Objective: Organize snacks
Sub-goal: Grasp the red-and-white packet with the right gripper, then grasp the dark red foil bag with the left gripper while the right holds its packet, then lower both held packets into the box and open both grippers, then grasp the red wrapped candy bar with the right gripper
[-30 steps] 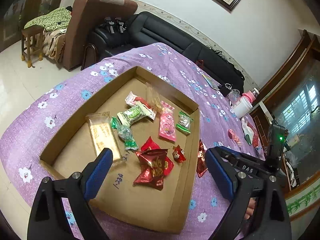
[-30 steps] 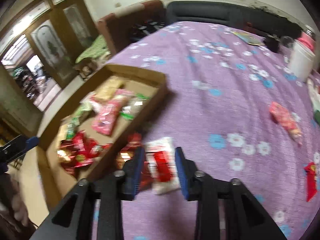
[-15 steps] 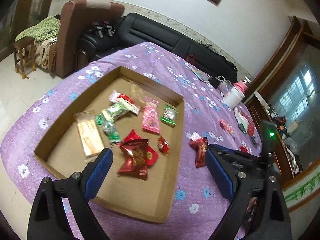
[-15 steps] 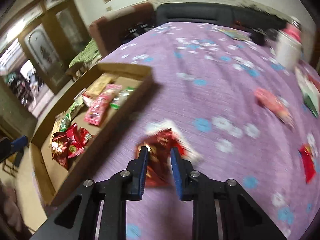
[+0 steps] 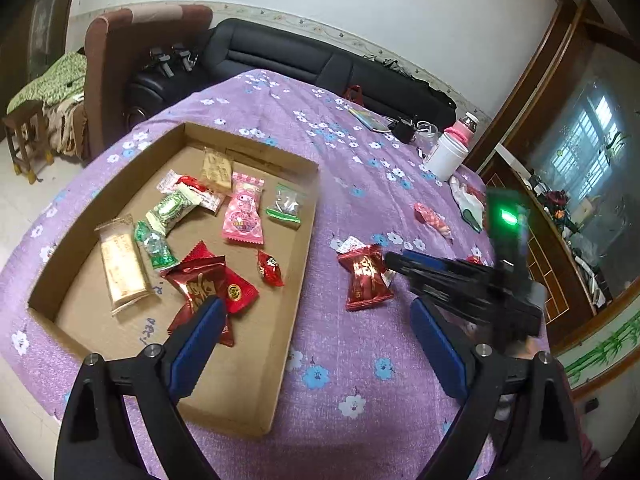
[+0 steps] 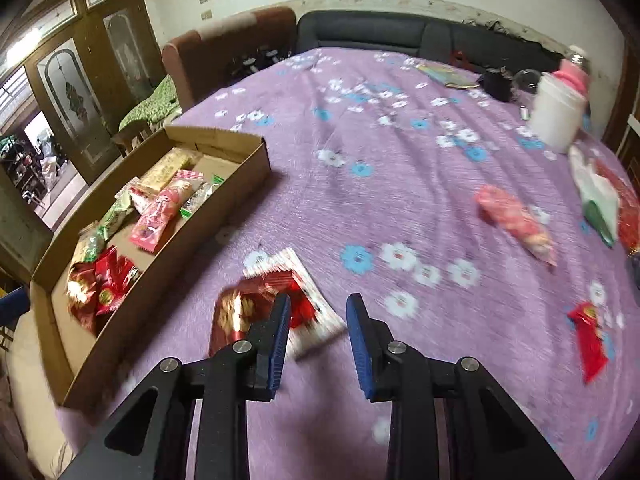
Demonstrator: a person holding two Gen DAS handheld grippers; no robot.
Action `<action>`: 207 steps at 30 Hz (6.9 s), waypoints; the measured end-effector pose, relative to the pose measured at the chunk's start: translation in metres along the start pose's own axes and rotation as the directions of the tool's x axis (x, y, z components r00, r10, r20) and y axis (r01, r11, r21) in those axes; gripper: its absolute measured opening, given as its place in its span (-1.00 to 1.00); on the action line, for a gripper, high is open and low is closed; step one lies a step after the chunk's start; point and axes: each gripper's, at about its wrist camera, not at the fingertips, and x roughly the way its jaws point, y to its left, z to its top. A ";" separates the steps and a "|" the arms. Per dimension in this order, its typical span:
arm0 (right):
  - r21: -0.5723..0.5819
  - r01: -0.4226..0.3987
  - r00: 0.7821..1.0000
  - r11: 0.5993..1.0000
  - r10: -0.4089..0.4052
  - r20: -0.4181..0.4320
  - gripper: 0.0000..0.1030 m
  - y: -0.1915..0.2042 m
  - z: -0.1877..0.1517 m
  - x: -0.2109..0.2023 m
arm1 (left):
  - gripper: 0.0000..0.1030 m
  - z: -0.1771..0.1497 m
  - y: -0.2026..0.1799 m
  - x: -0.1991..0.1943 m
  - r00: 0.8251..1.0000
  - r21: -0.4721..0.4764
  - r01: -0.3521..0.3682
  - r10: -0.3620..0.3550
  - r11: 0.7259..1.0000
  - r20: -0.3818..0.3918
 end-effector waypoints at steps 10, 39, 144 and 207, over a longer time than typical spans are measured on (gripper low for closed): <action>-0.057 0.013 0.998 0.998 -0.009 0.060 -0.38 0.005 -0.006 -0.005 | 0.81 -0.001 0.000 0.005 1.000 0.006 -0.014 0.014 1.000 -0.010; -0.347 -0.019 0.998 0.938 0.037 0.044 0.05 0.078 -0.013 0.010 | 0.81 -0.006 0.021 -0.002 1.000 -0.039 -0.018 0.018 0.999 -0.016; -0.096 -0.137 0.988 0.986 0.143 0.065 -0.36 0.112 0.031 -0.008 | 0.44 -0.003 0.133 0.004 0.978 -0.184 -0.204 0.210 0.962 0.014; 0.195 0.216 0.926 0.957 -0.264 0.271 0.55 -0.040 -0.121 -0.143 | 0.62 -0.031 -0.094 0.070 0.986 0.233 0.129 -0.101 0.964 -0.129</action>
